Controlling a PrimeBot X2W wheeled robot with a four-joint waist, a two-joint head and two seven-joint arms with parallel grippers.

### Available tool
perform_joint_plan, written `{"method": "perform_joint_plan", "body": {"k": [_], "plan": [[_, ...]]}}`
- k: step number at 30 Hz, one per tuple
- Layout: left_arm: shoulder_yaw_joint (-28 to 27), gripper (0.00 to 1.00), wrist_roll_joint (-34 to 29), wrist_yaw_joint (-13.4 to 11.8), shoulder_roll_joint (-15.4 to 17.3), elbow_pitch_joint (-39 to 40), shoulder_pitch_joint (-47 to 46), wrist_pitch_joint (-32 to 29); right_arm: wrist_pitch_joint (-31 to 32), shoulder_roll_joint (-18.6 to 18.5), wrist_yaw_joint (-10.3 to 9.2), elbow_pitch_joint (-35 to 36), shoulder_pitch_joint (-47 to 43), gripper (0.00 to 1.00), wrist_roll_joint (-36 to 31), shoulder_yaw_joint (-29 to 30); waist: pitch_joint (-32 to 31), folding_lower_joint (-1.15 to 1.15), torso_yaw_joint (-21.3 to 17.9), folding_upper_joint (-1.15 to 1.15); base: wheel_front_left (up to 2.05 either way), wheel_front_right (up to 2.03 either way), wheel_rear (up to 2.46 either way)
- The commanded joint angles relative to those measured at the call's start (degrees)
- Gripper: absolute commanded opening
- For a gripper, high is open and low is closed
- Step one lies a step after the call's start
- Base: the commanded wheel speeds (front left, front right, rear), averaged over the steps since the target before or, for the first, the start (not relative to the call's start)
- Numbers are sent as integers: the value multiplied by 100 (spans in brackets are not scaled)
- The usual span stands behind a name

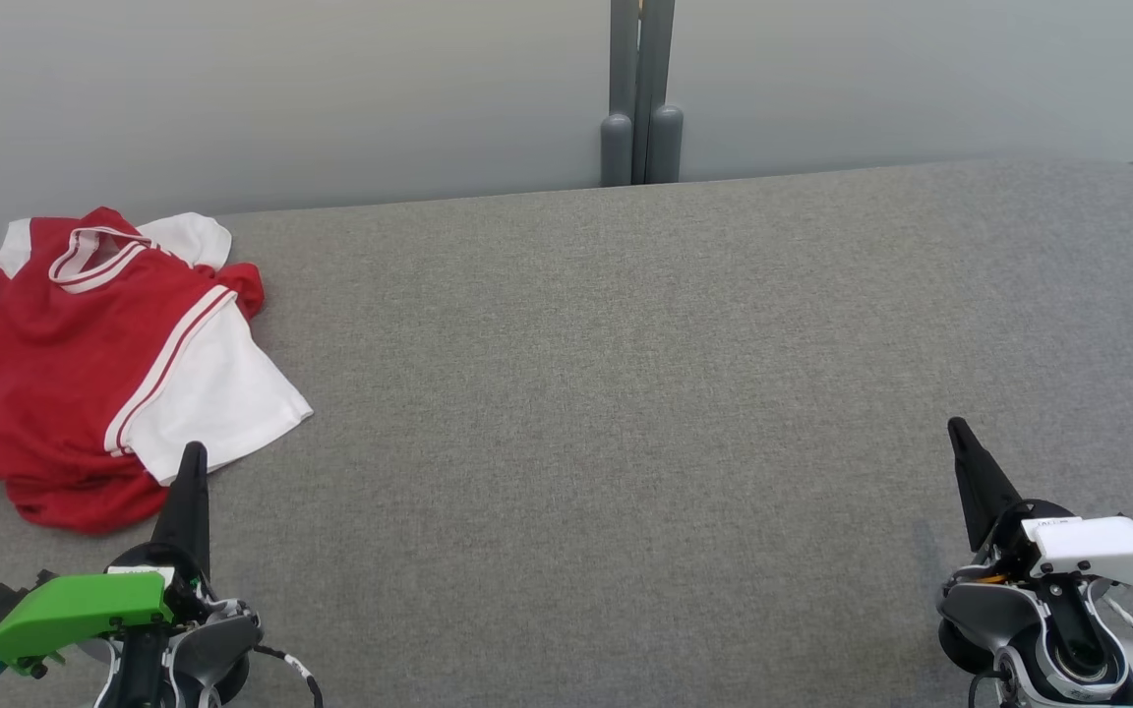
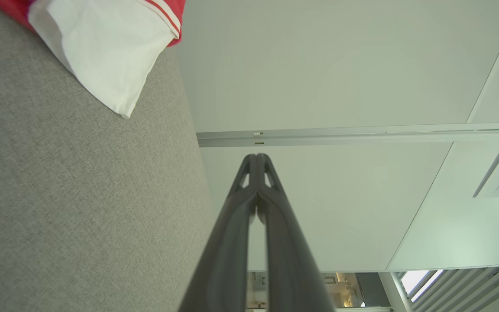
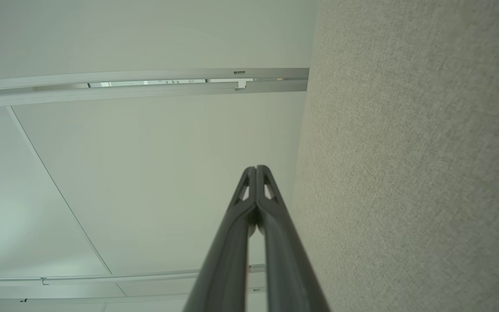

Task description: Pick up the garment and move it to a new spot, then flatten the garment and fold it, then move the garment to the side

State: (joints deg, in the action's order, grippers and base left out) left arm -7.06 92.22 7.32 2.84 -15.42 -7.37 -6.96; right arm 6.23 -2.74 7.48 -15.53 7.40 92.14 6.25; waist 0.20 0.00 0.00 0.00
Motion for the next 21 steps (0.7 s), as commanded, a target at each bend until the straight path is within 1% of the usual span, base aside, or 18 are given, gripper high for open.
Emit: {"method": "perform_joint_plan", "body": {"k": [1, 21], "plan": [[-1, 0, -3, 34, 3, 6, -54, 7, 24, -29, 2, 15, 64, 0, 32, 4, 0, 0, 0, 0, 0, 0, 0], [-1, 0, -3, 34, 3, 6, -55, 7, 24, -29, 2, 15, 64, 0, 32, 4, 0, 0, 0, 0, 0, 0, 0]]}}
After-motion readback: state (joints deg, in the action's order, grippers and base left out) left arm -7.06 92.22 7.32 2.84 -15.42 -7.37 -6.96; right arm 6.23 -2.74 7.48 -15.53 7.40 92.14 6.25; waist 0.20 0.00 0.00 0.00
